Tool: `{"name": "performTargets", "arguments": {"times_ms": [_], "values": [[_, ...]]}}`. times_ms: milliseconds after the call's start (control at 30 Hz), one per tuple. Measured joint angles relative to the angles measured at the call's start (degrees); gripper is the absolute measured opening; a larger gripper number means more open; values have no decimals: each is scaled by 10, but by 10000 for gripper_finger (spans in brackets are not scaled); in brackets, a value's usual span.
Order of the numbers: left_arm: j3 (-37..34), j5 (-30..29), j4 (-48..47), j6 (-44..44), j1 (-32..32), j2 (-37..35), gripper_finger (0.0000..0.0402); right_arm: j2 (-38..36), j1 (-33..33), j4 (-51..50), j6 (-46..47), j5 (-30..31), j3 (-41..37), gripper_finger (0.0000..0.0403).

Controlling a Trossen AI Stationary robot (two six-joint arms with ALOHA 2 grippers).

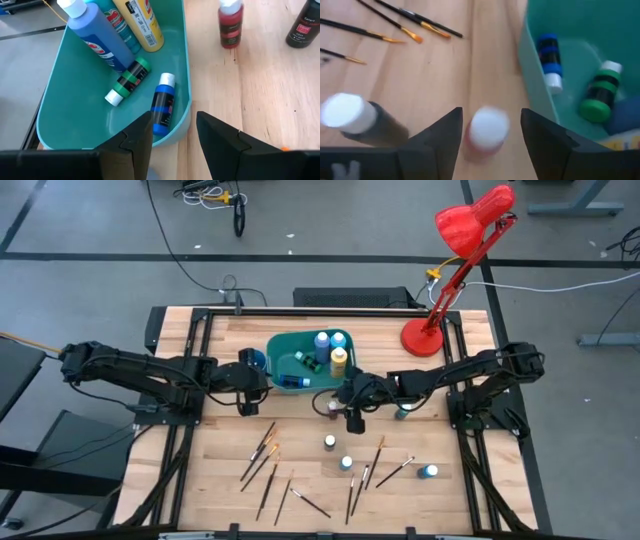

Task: Pick & Place Paint Supplies
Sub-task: Put the left small red paint bottle into the green bin

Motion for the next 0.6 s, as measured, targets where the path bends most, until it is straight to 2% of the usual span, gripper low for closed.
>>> {"name": "performTargets", "arguments": {"times_ms": [133,367,600], "values": [[0,0,0,0,0,0,162,0,0,21,7,-41,0,199],[0,0,0,0,0,0,162,0,0,22,18,-53,0,199],[0,0,0,0,0,0,162,21,-3,-11,28,-38,1,199]]}}
